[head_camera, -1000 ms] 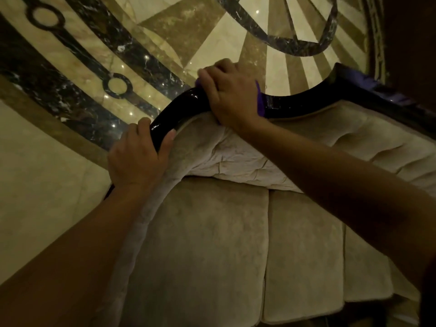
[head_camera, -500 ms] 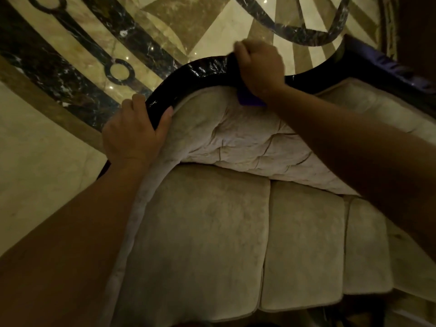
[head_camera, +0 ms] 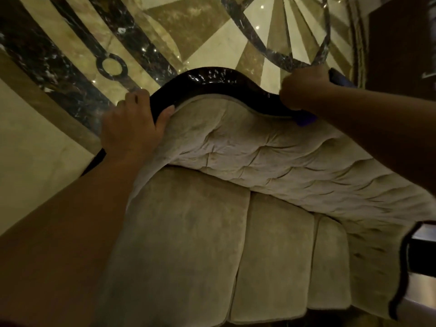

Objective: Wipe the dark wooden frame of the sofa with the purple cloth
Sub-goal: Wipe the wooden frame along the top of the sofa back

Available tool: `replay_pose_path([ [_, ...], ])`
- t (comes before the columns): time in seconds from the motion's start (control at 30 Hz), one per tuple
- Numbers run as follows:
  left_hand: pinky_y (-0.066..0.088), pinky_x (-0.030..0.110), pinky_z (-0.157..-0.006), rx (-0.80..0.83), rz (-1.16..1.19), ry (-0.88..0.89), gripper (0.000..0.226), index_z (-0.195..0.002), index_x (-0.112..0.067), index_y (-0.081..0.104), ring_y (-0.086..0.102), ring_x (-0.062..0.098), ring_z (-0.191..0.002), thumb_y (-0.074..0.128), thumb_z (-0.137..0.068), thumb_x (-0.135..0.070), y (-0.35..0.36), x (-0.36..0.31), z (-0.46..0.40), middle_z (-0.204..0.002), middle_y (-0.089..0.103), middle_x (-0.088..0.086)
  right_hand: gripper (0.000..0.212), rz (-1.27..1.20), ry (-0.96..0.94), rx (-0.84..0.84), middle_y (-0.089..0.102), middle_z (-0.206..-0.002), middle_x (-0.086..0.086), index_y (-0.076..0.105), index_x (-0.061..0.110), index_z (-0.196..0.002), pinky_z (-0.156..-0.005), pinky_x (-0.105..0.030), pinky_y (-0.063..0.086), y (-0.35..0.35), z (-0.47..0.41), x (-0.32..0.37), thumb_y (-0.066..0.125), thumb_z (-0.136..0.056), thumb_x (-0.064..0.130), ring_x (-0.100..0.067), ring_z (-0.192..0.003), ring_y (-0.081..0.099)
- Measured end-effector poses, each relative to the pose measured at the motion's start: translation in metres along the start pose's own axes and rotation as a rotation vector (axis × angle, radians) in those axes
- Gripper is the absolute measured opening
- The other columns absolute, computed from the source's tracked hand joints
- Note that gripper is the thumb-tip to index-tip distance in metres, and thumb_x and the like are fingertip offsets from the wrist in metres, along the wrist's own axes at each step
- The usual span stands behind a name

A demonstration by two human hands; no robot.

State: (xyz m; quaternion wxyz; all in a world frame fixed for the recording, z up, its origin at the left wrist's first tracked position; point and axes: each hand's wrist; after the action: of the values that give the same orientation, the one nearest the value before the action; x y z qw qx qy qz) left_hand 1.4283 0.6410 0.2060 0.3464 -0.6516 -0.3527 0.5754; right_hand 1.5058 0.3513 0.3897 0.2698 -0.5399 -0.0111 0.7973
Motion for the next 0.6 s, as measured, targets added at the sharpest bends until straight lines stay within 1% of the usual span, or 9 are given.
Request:
replay_pose_path([
  [0.07, 0.046, 0.048, -0.062, 0.011, -0.003, 0.015, 0.077, -0.120, 0.001, 0.053, 0.064, 0.045, -0.078, 0.028, -0.103, -0.071, 0.001, -0.001, -0.002, -0.100, 0.063, 0.028, 0.026, 0.106, 0.010, 0.004, 0.068, -0.124, -0.015, 0.067, 0.014, -0.119, -0.092, -0.046, 0.046, -0.003, 0.007, -0.007, 0.053, -0.103, 0.027, -0.036, -0.115, 0.063],
  [0.13, 0.048, 0.051, -0.066, 0.043, 0.026, 0.011, 0.076, -0.125, -0.002, 0.050, 0.064, 0.046, -0.086, 0.028, -0.102, -0.072, -0.002, 0.001, -0.004, -0.106, 0.061, 0.028, 0.027, 0.204, 0.002, -0.084, 0.068, -0.121, -0.015, 0.067, 0.017, -0.124, -0.088, -0.043, 0.048, -0.003, 0.014, -0.015, 0.057, -0.102, 0.030, -0.036, -0.112, 0.065],
  [0.2, 0.049, 0.054, -0.073, 0.078, 0.060, 0.001, 0.074, -0.131, -0.005, 0.047, 0.063, 0.047, -0.097, 0.029, -0.102, -0.071, -0.008, 0.005, -0.001, -0.115, 0.058, 0.028, 0.034, 0.184, -0.014, -0.204, 0.068, -0.121, -0.016, 0.064, 0.017, -0.131, -0.089, -0.044, 0.051, -0.006, 0.025, -0.023, 0.055, -0.104, 0.035, -0.038, -0.111, 0.065],
  [0.23, 0.049, 0.055, -0.076, 0.116, 0.085, -0.014, 0.073, -0.134, -0.006, 0.046, 0.061, 0.047, -0.102, 0.029, -0.102, -0.070, -0.008, 0.004, -0.004, -0.121, 0.056, 0.027, 0.036, 0.110, -0.022, -0.243, 0.069, -0.117, -0.019, 0.064, 0.015, -0.132, -0.089, -0.045, 0.051, -0.006, 0.026, -0.028, 0.054, -0.106, 0.038, -0.040, -0.109, 0.066],
  [0.37, 0.046, 0.059, -0.094, 0.326, 0.219, -0.088, 0.069, -0.145, -0.010, 0.039, 0.053, 0.047, -0.122, 0.031, -0.104, -0.065, -0.021, -0.001, -0.005, -0.143, 0.044, 0.025, 0.043, -0.389, 0.004, -0.577, 0.067, -0.106, -0.031, 0.068, 0.002, -0.120, -0.083, -0.050, 0.049, -0.010, 0.055, -0.034, 0.047, -0.110, 0.038, -0.047, -0.094, 0.066],
  [0.43, 0.042, 0.060, -0.105, 0.396, 0.307, -0.143, 0.068, -0.150, -0.010, 0.035, 0.047, 0.046, -0.132, 0.033, -0.106, -0.061, -0.027, 0.002, -0.005, -0.151, 0.037, 0.023, 0.045, -0.619, 0.071, -0.606, 0.068, -0.108, -0.027, 0.068, 0.007, -0.122, -0.078, -0.044, 0.048, -0.010, 0.076, -0.023, 0.042, -0.111, 0.042, -0.044, -0.092, 0.066],
  [0.5, 0.036, 0.058, -0.113, 0.332, 0.260, -0.124, 0.066, -0.152, -0.007, 0.038, 0.041, 0.044, -0.140, 0.037, -0.107, -0.055, -0.026, 0.000, 0.010, -0.156, 0.036, 0.022, 0.040, -0.847, 0.099, -0.487, 0.071, -0.112, -0.018, 0.068, 0.017, -0.127, -0.078, -0.040, 0.049, 0.011, 0.097, 0.001, 0.044, -0.109, 0.045, -0.038, -0.097, 0.067],
  [0.57, 0.030, 0.051, -0.119, 0.083, 0.187, -0.004, 0.058, -0.146, -0.003, 0.048, 0.040, 0.041, -0.144, 0.042, -0.107, -0.045, -0.031, -0.003, 0.028, -0.156, 0.042, 0.021, 0.036, -1.063, 0.059, -0.364, 0.075, -0.114, -0.009, 0.071, 0.022, -0.125, -0.080, -0.039, 0.053, 0.023, 0.118, 0.032, 0.049, -0.107, 0.045, -0.027, -0.099, 0.069],
  [0.6, 0.029, 0.043, -0.120, -0.029, 0.236, 0.055, 0.052, -0.143, -0.003, 0.053, 0.042, 0.039, -0.143, 0.045, -0.106, -0.038, -0.034, -0.006, 0.045, -0.153, 0.045, 0.019, 0.035, -1.158, 0.070, -0.326, 0.075, -0.113, -0.006, 0.072, 0.023, -0.123, -0.080, -0.037, 0.053, 0.038, 0.132, 0.054, 0.051, -0.107, 0.045, -0.024, -0.099, 0.069],
])
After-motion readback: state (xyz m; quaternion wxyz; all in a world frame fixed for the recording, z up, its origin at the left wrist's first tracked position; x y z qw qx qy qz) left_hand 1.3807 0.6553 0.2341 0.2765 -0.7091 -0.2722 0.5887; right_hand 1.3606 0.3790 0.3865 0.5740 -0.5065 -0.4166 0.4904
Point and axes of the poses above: each hand's wrist, its own z-axis away from the middle knuckle, its own y-axis out of the palm, x = y × z
